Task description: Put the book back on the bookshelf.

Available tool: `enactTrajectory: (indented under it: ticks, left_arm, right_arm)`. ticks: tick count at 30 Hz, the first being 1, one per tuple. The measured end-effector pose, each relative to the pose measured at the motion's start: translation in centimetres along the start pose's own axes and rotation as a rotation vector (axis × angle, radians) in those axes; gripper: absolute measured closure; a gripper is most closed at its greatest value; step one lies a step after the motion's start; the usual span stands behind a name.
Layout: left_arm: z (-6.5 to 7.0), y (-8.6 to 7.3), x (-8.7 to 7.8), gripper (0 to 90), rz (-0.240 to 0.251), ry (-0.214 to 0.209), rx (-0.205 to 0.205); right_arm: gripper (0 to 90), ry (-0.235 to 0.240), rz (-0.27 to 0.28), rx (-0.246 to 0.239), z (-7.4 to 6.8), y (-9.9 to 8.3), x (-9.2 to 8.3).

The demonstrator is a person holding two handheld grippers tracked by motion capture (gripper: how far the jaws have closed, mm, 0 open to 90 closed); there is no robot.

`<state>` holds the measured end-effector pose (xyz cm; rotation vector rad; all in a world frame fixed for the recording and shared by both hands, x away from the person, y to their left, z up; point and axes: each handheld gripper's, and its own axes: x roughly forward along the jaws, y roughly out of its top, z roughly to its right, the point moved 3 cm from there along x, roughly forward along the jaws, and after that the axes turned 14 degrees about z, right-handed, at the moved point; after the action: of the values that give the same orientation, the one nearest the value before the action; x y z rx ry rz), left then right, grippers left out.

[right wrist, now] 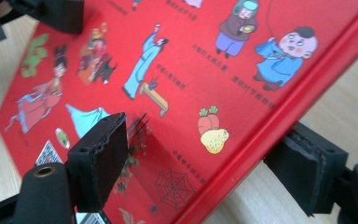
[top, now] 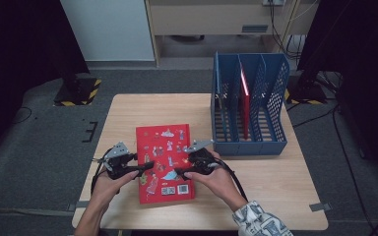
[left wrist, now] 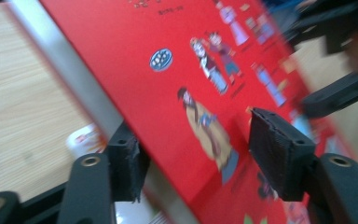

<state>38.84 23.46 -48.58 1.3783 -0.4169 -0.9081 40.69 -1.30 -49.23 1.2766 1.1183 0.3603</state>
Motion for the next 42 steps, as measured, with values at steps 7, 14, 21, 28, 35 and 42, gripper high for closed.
enactTrajectory:
  ticks: [7, 14, 21, 28, 35, 42]
  left_arm:
    - [0.1, 0.2, 0.2, 36.6, -0.009, 0.018, -0.003]
    - [0.0, 0.1, 0.2, 35.7, -0.033, 0.039, 0.019]
    - [0.2, 0.3, 0.2, 35.8, -0.032, 0.048, 0.037]
    - [0.3, 1.2, 0.0, 35.9, -0.026, 0.052, 0.048]
    - [0.7, 3.1, -0.2, 37.2, -0.006, 0.056, 0.066]
    - [1.0, 5.0, 0.1, 39.9, 0.001, 0.05, 0.095]
  right_arm:
    - [24.6, -0.007, 0.018, -0.027, -0.3, 0.8, -0.1]
    - [24.8, -0.015, 0.006, -0.025, -0.2, 0.5, 0.2]
    - [26.4, -0.021, 0.016, -0.012, -0.1, 0.6, 0.2]
    - [29.1, -0.018, 0.045, -0.018, -0.2, 1.3, -0.6]
    - [31.3, -0.029, 0.06, -0.028, 0.1, 2.4, -1.1]
    - [32.5, -0.028, 0.071, -0.041, 0.4, 3.2, -1.3]
